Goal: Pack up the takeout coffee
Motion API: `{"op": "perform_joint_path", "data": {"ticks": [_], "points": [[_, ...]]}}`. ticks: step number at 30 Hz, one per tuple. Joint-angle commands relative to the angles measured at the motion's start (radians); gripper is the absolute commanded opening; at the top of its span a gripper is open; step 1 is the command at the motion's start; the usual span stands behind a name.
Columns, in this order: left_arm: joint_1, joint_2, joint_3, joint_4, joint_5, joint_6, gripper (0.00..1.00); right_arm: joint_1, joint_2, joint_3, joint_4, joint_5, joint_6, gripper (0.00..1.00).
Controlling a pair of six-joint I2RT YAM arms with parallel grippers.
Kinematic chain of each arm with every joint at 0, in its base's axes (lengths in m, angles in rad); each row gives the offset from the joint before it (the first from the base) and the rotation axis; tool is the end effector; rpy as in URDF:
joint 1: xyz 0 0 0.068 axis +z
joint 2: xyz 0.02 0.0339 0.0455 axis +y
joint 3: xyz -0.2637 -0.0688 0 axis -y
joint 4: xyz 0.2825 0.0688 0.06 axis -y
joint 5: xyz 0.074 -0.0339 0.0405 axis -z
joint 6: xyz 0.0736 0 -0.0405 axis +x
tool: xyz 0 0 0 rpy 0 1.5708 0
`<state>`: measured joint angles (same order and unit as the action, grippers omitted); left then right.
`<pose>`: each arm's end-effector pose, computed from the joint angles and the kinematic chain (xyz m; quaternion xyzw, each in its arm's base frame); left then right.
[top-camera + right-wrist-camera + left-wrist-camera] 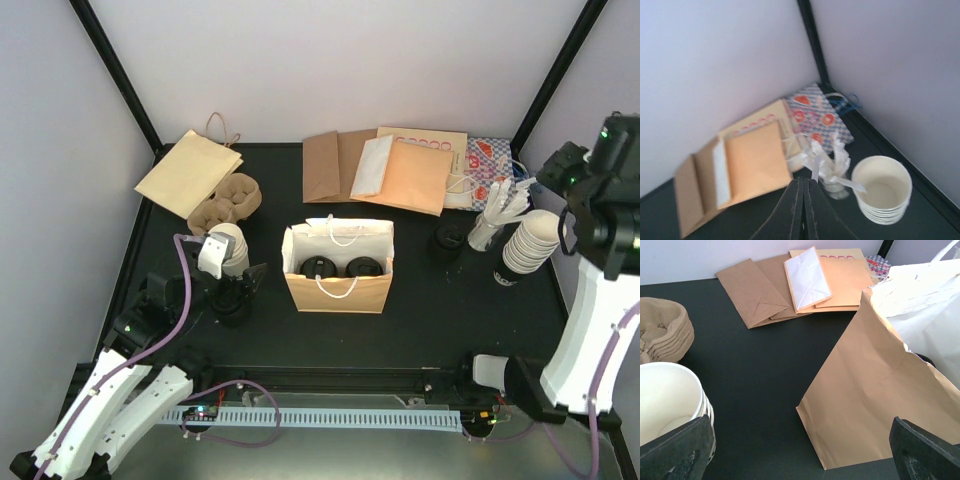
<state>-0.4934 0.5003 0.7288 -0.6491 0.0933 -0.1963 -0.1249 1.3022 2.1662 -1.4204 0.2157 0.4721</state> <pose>0.1594 -0.0935 0.3023 0.1491 0.8252 -0.2205 0.4981 0.2081 -0.0420 0.5445 0.3055 0.8152 -0.0093 0.4919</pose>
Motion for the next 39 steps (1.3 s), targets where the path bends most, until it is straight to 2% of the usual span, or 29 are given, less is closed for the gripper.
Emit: {"op": "perform_joint_path", "data": {"ticks": [1,9,14,18,27,39], "points": [[-0.003,0.002,-0.002,0.023,-0.006,-0.011,0.99,-0.005,-0.097,0.006,0.082,-0.200,-0.040,0.03],[-0.003,0.007,-0.002,0.024,-0.007,-0.009,0.99,-0.004,-0.172,-0.099,0.323,-0.808,-0.022,0.01],[-0.003,0.008,-0.002,0.022,-0.009,-0.011,0.99,-0.004,-0.187,-0.170,0.427,-1.026,0.088,0.01],[-0.003,0.008,-0.002,0.022,-0.011,-0.012,0.99,0.002,-0.232,-0.250,0.441,-1.063,0.125,0.01],[-0.004,0.006,-0.002,0.022,-0.011,-0.012,0.99,0.043,-0.406,-0.558,0.414,-1.094,0.151,0.01],[-0.003,0.009,-0.002,0.021,-0.013,-0.012,0.99,0.074,-0.474,-0.701,0.400,-1.088,0.145,0.02]]}}
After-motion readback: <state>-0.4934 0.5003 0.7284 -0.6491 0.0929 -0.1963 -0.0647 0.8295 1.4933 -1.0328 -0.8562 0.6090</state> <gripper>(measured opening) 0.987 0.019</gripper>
